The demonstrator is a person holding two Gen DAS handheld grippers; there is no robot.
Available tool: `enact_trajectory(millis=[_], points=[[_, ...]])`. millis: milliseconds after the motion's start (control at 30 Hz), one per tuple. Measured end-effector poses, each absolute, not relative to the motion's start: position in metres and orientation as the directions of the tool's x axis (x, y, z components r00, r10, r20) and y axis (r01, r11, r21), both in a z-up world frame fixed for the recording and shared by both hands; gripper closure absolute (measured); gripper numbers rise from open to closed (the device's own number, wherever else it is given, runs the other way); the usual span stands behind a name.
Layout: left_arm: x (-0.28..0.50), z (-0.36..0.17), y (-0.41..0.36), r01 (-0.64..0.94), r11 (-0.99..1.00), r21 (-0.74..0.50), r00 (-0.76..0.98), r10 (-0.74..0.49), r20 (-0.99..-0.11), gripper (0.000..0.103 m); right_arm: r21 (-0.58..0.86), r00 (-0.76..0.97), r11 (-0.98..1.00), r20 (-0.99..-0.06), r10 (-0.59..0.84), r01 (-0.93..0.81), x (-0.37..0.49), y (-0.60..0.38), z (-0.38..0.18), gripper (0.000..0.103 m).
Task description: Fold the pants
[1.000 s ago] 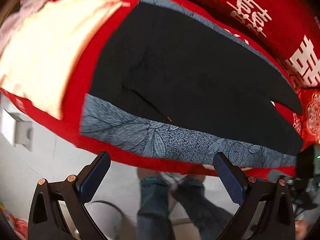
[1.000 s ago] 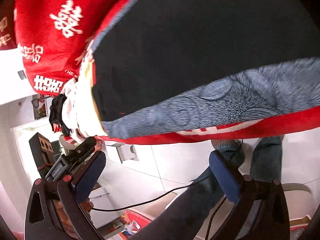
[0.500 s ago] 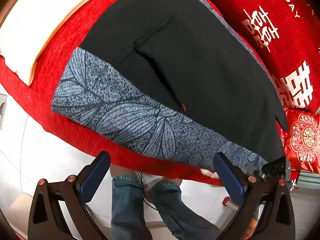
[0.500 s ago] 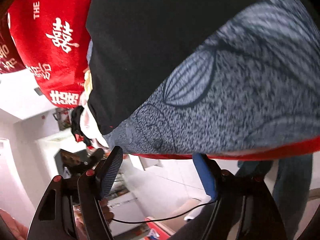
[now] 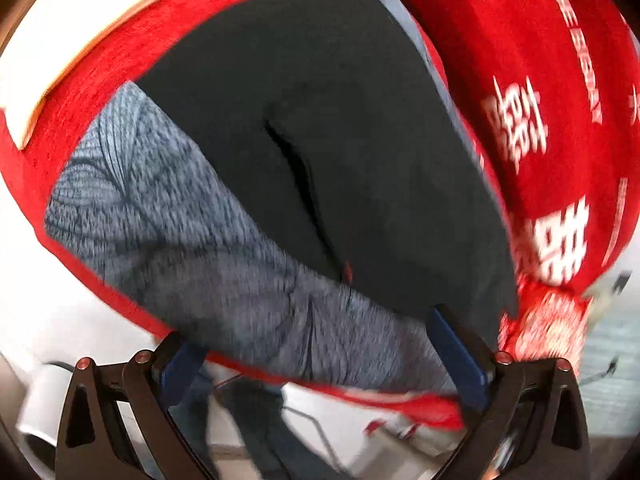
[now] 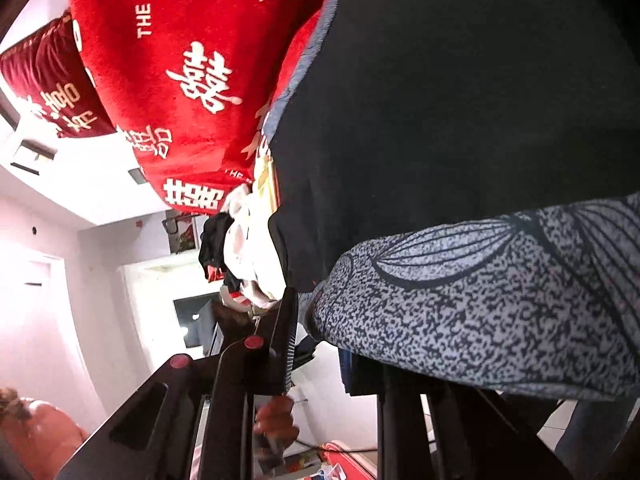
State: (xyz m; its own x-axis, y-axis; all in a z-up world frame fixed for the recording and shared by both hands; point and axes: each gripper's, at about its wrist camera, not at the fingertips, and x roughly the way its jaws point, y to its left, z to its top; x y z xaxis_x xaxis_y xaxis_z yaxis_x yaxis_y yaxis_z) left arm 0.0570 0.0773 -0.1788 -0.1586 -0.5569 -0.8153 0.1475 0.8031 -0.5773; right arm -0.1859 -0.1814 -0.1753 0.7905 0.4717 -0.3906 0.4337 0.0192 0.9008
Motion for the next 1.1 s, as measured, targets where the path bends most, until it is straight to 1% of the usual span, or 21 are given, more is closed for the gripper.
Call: enact_trajectory(millis=[33,67,133,167,200,267,300,333,367,400,433,467,533,667,767,833,933,967,1033,1067,1100], points=[[0.061,-0.178,0.077,0.143,0.804,-0.578,-0.137,-0.562,-0.816,0.019,0.897,0.781,0.029,-0.399,0.48,0.441,-0.188,-0.182,-0.175,0.083],[0.064,-0.177,0.075,0.155,0.805,-0.573,-0.129,-0.559,-0.819,0.029,0.893,0.773,0.036,-0.407,0.486,0.448,-0.187,-0.181,-0.176,0.08],[0.066,-0.181,0.072,0.207,0.807,-0.553,-0.125,-0.538,-0.833,0.034,0.882,0.758,0.03,-0.422,0.497,0.471,-0.192,-0.177,-0.184,0.08],[0.066,-0.184,0.072,0.232,0.808,-0.542,-0.126,-0.527,-0.84,0.042,0.873,0.754,0.024,-0.434,0.494,0.487,-0.191,-0.175,-0.188,0.08],[0.066,-0.188,0.072,0.258,0.809,-0.528,-0.138,-0.51,-0.849,0.044,0.865,0.749,0.018,-0.445,0.49,0.502,-0.195,-0.173,-0.194,0.08],[0.066,-0.194,0.074,0.275,0.806,-0.524,-0.148,-0.503,-0.851,0.044,0.834,0.734,0.007,-0.49,0.47,0.551,-0.209,-0.171,-0.206,0.078],[0.067,-0.197,0.074,0.281,0.806,-0.521,-0.152,-0.498,-0.854,0.053,0.827,0.74,-0.012,-0.496,0.455,0.562,-0.216,-0.17,-0.211,0.075],[0.069,-0.2,0.075,0.291,0.813,-0.505,-0.151,-0.482,-0.863,0.058,0.826,0.753,-0.038,-0.493,0.436,0.562,-0.226,-0.17,-0.216,0.075],[0.069,-0.202,0.078,0.295,0.814,-0.5,-0.153,-0.476,-0.866,0.067,0.826,0.769,-0.069,-0.486,0.415,0.56,-0.233,-0.17,-0.22,0.075],[0.071,-0.203,0.08,0.295,0.82,-0.49,-0.152,-0.467,-0.871,0.076,0.826,0.78,-0.096,-0.478,0.403,0.556,-0.237,-0.17,-0.223,0.077],[0.071,-0.202,0.081,0.296,0.823,-0.485,-0.153,-0.46,-0.874,0.078,0.82,0.788,-0.128,-0.475,0.391,0.558,-0.243,-0.171,-0.225,0.082],[0.073,-0.198,0.081,0.296,0.825,-0.482,-0.157,-0.456,-0.876,0.078,0.813,0.79,-0.142,-0.481,0.38,0.564,-0.247,-0.172,-0.223,0.094],[0.073,-0.184,0.08,0.31,0.824,-0.474,-0.142,-0.453,-0.88,0.078,0.811,0.783,-0.118,-0.5,0.371,0.573,-0.246,-0.178,-0.208,0.094],[0.082,-0.14,0.057,0.356,0.812,-0.462,-0.09,-0.463,-0.882,0.078,0.826,0.75,0.041,-0.53,0.396,0.562,-0.218,-0.206,-0.155,0.094],[0.101,-0.108,0.023,0.381,0.793,-0.476,-0.048,-0.497,-0.867,0.078,0.837,0.727,0.154,-0.535,0.43,0.525,-0.192,-0.244,-0.12,0.094],[0.118,-0.094,-0.005,0.413,0.785,-0.462,-0.008,-0.504,-0.863,0.078,0.841,0.714,0.212,-0.536,0.45,0.498,-0.166,-0.274,-0.102,0.094],[0.153,-0.089,-0.051,0.455,0.789,-0.413,0.062,-0.491,-0.869,0.077,0.826,0.672,0.274,-0.561,0.483,0.493,-0.123,-0.319,-0.098,0.093],[0.163,-0.092,-0.067,0.469,0.792,-0.391,0.092,-0.484,-0.87,0.073,0.82,0.658,0.281,-0.57,0.492,0.499,-0.108,-0.336,-0.103,0.092],[0.182,-0.104,-0.094,0.494,0.813,-0.309,0.17,-0.439,-0.882,0.054,0.799,0.623,0.303,-0.597,0.505,0.519,-0.078,-0.363,-0.117,0.091],[0.19,-0.113,-0.106,0.493,0.834,-0.248,0.223,-0.397,-0.89,0.037,0.783,0.598,0.324,-0.617,0.512,0.531,-0.064,-0.375,-0.127,0.091],[0.199,-0.125,-0.115,0.487,0.847,-0.213,0.257,-0.372,-0.892,0.035,0.762,0.568,0.354,-0.643,0.515,0.542,-0.047,-0.384,-0.139,0.09]])
